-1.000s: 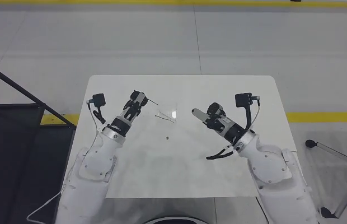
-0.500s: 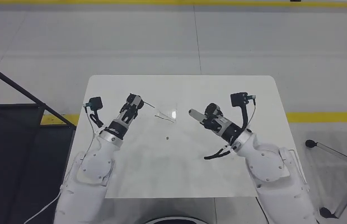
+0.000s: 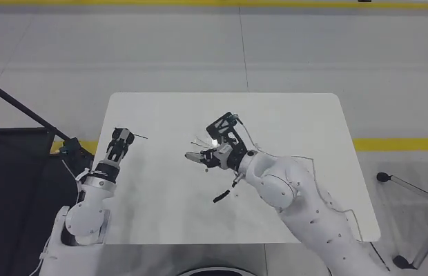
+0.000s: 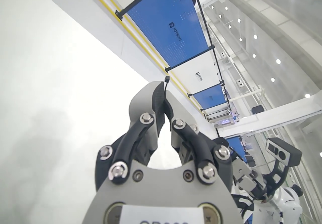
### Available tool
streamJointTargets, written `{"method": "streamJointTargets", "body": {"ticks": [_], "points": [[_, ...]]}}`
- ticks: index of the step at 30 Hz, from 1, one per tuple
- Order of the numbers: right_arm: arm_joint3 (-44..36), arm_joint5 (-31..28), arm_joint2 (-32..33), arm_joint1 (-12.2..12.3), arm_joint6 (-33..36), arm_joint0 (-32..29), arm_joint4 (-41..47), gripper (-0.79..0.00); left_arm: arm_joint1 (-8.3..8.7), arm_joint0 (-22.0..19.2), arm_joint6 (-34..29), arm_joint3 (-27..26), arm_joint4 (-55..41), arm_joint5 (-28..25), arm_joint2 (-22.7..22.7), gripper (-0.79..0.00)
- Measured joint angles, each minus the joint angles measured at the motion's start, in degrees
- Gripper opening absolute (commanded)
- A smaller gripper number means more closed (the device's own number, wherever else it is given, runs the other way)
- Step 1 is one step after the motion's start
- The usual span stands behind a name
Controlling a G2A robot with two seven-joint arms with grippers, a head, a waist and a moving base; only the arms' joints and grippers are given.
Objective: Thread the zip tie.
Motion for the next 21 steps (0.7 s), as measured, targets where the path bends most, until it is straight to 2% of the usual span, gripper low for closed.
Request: {"method": "streamJointTargets", "body": {"ticks": [5, 7, 18, 21], "points": [[9.2, 2.0, -9.1, -3.6, 0.6, 8.8, -4.3, 0.000, -0.05, 2.5, 0.4, -0.3, -1.3, -0.9, -0.4, -0.785], [11.6, 3.0, -10.8, -4.5, 0.6, 10.7, -4.4, 0.000, -0.06, 2.6, 0.4, -0.3, -1.5, -0.9, -0.3, -0.785], [11.7, 3.3, -11.0, -4.6, 0.6, 10.7, -4.8, 0.000, -0.06, 2.6, 0.3, -0.3, -1.4, -0.9, -0.3, -0.785], [11.2, 4.9, -12.1, -5.3, 0.9, 10.6, -6.6, 0.000, -0.06, 2.6, 0.2, -0.4, -1.5, -0.9, -0.2, -0.785]]}}
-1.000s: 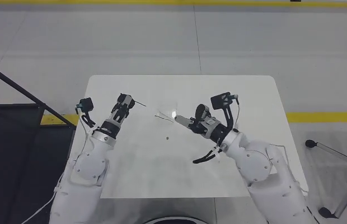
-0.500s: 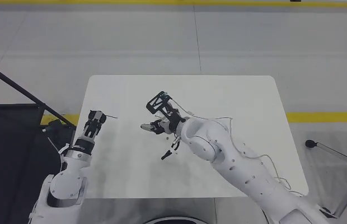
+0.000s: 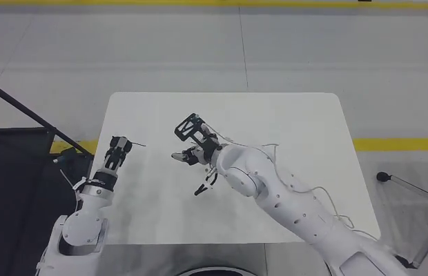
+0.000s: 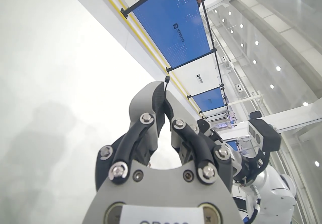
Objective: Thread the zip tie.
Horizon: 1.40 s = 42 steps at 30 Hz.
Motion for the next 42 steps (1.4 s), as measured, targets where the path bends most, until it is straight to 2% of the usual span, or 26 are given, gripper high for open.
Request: {"method": "streamJointTargets", "body": {"ticks": [4, 11, 19, 24, 29, 34, 38, 42], "points": [[4.3, 3.5, -2.7, -2.5, 2.3, 3.8, 0.6, 0.000, 0.06, -0.2, -0.3, -0.1, 0.2, 0.0, 0.0, -0.785], [17.0, 7.8, -7.6, -8.5, 9.8, 12.8, 4.3, 0.000, 0.06, 0.0, 1.5, 0.3, -1.3, 0.7, -1.5, -0.785], [31.1, 8.1, -11.0, -14.9, 16.0, 19.9, 9.9, -0.219, 0.06, 0.6, 1.7, 0.6, -2.3, 0.9, -2.2, -0.785], [37.9, 10.2, -13.4, -19.0, 17.2, 22.6, 10.1, -0.274, 0.09, 0.6, 1.4, 0.5, -2.3, 1.1, -2.3, -0.785], [44.5, 9.8, -14.1, -22.7, 18.6, 24.5, 12.2, -0.320, 0.11, 0.5, 1.5, 0.6, -2.4, 1.2, -2.3, -0.785], [50.6, 8.4, -14.4, -25.8, 18.5, 25.9, 13.8, -0.342, 0.10, 0.6, 1.7, 0.5, -2.4, 1.4, -2.2, -0.785], [54.8, 7.0, -14.9, -28.1, 17.8, 26.6, 14.0, -0.394, 0.10, 0.6, 1.8, 0.5, -2.3, 1.7, -2.2, -0.785], [58.7, 6.3, -15.0, -30.0, 17.1, 27.1, 14.0, -0.400, 0.09, 0.5, 1.9, 0.6, -2.3, 1.7, -2.2, -0.785]]}}
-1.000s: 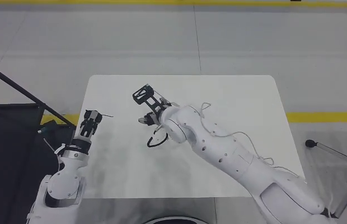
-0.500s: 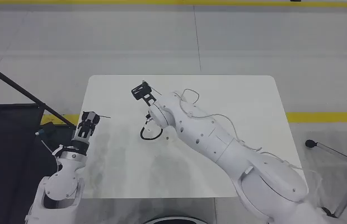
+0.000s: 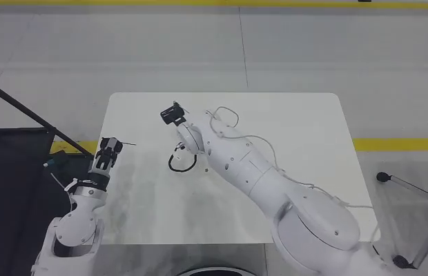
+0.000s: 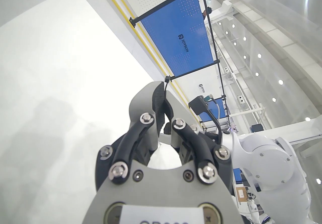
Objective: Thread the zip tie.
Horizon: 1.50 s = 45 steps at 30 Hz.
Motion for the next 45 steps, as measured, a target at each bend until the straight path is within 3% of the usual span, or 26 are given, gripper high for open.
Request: {"method": "streamJointTargets", "body": {"ticks": [8, 20, 28, 40, 45], "points": [[6.0, -1.3, 0.1, -3.0, -0.9, 0.8, -0.4, -0.422, 0.00, 0.0, 0.2, 0.2, 0.1, 0.0, 0.0, -0.785], [11.7, -2.9, 1.2, -5.4, -3.1, 1.5, -0.8, -0.523, 0.01, -0.1, 0.2, 0.4, 0.0, 0.1, 0.1, -0.785], [12.9, -3.5, 1.8, -5.9, -3.7, 1.7, -1.0, -0.674, 0.02, 0.0, 0.4, 0.4, 0.2, -0.1, 0.0, -0.785], [12.3, -2.3, 2.1, -5.9, -4.5, 1.8, -2.3, -0.782, 0.07, 0.0, 0.0, 0.5, 0.3, -0.1, -0.1, -0.785], [11.4, -0.5, 2.1, -5.9, -5.6, 2.4, -3.5, -0.785, 0.08, -0.2, -0.1, 0.3, 0.6, 0.1, 0.3, -0.785]]}}
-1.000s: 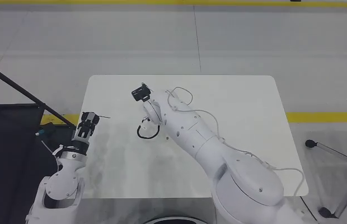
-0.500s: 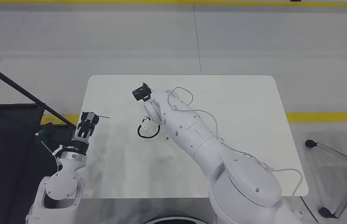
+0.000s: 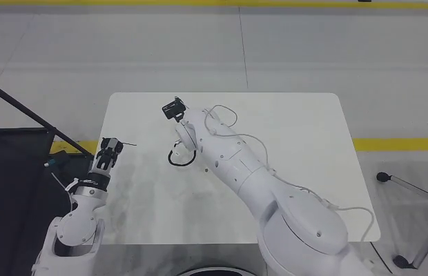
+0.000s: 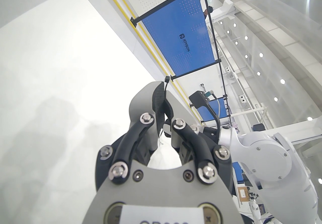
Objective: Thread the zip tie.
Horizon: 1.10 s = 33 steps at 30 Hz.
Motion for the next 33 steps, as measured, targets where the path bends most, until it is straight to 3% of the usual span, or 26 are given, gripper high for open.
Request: {"method": "streamJointTargets", "body": {"ticks": [10, 19, 28, 33], "points": [[-1.9, 1.4, 1.6, 0.6, -1.8, 2.3, -1.3, -0.785, 0.11, -1.7, -2.4, 0.1, 1.1, 0.1, 1.7, -0.785], [-4.0, 0.5, 6.4, 3.8, -9.0, 3.5, -0.4, -0.785, 0.51, -6.8, -8.5, 3.0, 3.1, -0.4, 4.3, -0.785], [-14.1, -7.6, 13.3, 11.5, -21.6, -2.4, -3.3, -0.785, 1.09, -11.9, -15.3, 6.9, 4.5, -4.6, 6.6, -0.785], [-33.1, -8.9, 21.1, 19.0, -22.2, -13.1, -10.7, -0.785, 1.42, -14.2, -18.0, 8.7, 5.1, -6.3, 7.3, -0.785]]}}
